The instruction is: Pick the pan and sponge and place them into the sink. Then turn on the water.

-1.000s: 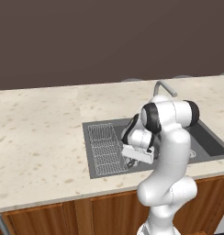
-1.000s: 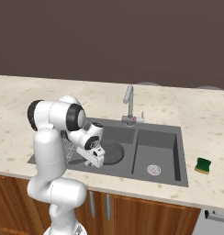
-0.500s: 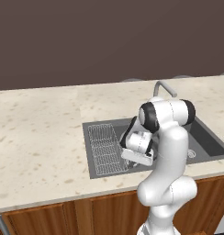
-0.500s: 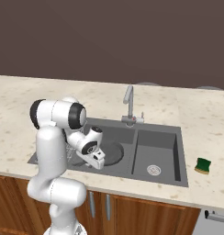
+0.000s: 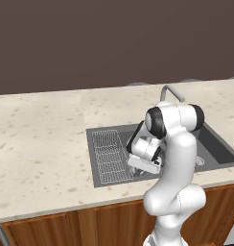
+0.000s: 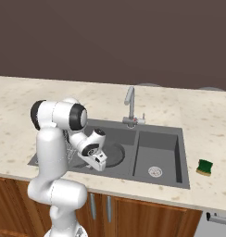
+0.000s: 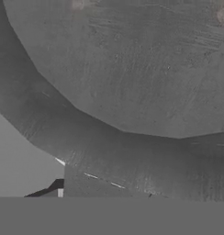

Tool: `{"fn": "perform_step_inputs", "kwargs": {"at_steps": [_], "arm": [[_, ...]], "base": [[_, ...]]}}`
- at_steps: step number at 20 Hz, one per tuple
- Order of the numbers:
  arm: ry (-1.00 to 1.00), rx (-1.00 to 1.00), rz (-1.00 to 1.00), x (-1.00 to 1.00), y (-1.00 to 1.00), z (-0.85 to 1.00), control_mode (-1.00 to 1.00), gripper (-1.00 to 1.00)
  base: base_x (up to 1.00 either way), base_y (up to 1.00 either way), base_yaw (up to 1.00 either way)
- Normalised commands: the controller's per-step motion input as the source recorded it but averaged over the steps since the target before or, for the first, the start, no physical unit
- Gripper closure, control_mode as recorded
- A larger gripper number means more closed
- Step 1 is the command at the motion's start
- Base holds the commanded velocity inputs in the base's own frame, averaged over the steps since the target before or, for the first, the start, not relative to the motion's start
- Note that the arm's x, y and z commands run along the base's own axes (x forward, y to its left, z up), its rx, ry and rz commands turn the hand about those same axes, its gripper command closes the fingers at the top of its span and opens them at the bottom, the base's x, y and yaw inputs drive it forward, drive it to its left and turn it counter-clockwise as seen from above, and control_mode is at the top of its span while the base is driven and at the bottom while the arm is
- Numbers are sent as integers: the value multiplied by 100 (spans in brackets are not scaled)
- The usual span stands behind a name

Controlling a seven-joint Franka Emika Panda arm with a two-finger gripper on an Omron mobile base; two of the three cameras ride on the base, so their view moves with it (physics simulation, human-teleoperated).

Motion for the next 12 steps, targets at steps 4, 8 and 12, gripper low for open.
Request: {"fn": "perform_step_inputs", "kwargs": {"at_steps": [4,8,12], "arm": [[-5,5,4,10,-22,-21,-100,-100],[-7,4,2,0,-25,0,-100,-100],[-6,6,0,-12,-17,17,-100,-100]], "base": [[0,0,0],[0,0,0],[0,0,0]]}}
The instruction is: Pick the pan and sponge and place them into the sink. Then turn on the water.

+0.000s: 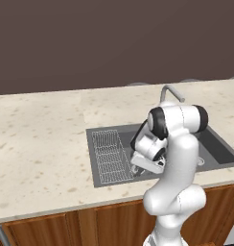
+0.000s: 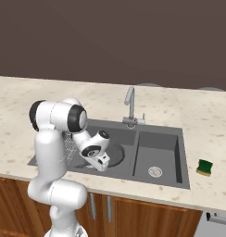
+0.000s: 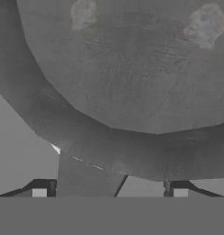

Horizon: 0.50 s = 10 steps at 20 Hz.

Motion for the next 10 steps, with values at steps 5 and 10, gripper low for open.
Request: {"fn": "perform_step_inputs", "kwargs": {"at_steps": [5,10], "arm": [[-8,3,0,-16,-2,27,-100,-100],[-5,3,-1,-26,-4,50,-100,-100]], "base": [[0,0,0],[0,0,0]]}}
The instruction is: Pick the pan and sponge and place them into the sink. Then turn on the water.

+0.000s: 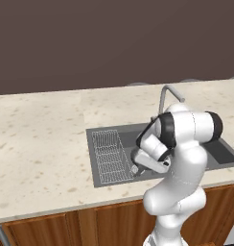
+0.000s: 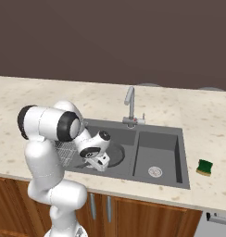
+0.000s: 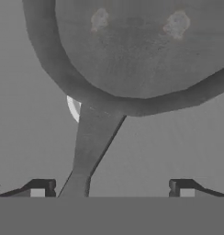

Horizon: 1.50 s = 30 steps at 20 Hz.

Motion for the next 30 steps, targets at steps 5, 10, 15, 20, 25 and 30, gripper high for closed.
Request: {"fn": "perform_step_inputs", "kwargs": {"at_steps": [5,10,15,20,25,30], "arm": [[0,1,-2,-22,-4,62,-100,-100],[0,0,-4,-19,-10,62,-100,-100],[0,1,-5,-17,-14,62,-100,-100],[1,1,-6,-15,-18,62,-100,-100],[4,3,-6,-21,-31,48,-100,-100],[5,2,-6,-25,-36,36,-100,-100]], "base": [[0,0,0],[0,0,0],[0,0,0],[0,0,0],[0,0,0],[0,0,0]]}}
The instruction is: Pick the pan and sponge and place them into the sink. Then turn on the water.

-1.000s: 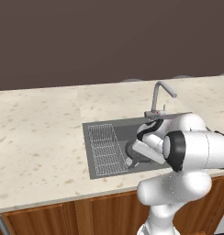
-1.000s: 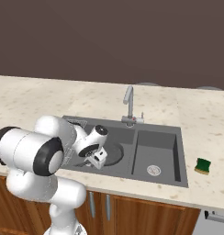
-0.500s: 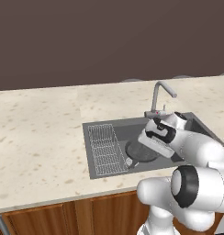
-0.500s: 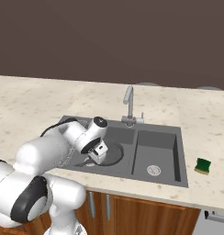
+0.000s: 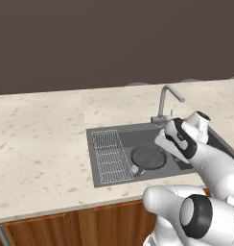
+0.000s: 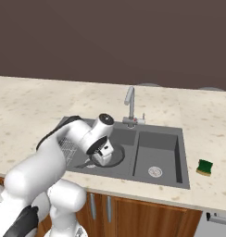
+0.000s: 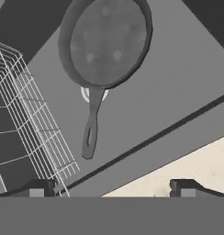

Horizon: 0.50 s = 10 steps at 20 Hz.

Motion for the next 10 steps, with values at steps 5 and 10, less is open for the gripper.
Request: {"fn": "perform_step_inputs", "kwargs": {"at_steps": [5,10], "arm": [[7,0,-5,-22,-38,32,-100,-100],[5,-1,-3,-25,-41,18,-100,-100]], "base": [[0,0,0],[0,0,0]]}}
